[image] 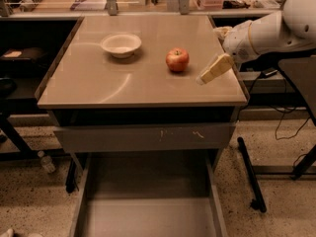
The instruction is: Place apple into middle drawer
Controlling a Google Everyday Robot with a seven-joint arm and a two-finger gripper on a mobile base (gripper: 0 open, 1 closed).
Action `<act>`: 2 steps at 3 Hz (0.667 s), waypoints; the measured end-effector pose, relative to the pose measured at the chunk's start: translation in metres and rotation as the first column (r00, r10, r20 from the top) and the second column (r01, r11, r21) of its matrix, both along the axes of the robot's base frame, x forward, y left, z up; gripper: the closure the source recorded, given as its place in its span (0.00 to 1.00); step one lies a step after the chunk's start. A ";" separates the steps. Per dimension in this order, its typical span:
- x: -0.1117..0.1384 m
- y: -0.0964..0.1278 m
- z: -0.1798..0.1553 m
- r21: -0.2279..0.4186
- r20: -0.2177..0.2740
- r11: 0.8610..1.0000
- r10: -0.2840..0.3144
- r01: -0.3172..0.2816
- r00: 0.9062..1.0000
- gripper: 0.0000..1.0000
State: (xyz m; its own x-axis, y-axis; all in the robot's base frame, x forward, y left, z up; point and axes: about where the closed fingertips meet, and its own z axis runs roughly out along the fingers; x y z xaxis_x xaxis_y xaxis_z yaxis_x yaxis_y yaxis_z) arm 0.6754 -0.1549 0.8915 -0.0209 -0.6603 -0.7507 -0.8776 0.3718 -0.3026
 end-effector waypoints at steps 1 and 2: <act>0.021 0.014 -0.012 0.098 -0.056 0.995 0.020 -0.015 0.998 0.00; 0.034 0.031 -0.023 0.156 -0.112 0.987 0.057 -0.039 0.992 0.00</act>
Offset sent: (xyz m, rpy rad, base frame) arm 0.0496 0.0465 -0.0317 0.2231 0.1841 0.0783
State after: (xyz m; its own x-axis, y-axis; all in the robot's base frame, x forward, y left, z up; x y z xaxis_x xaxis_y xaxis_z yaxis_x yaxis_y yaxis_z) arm 0.7090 -0.1234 0.8686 -0.0846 -0.5398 -0.8375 -0.9212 0.3627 -0.1407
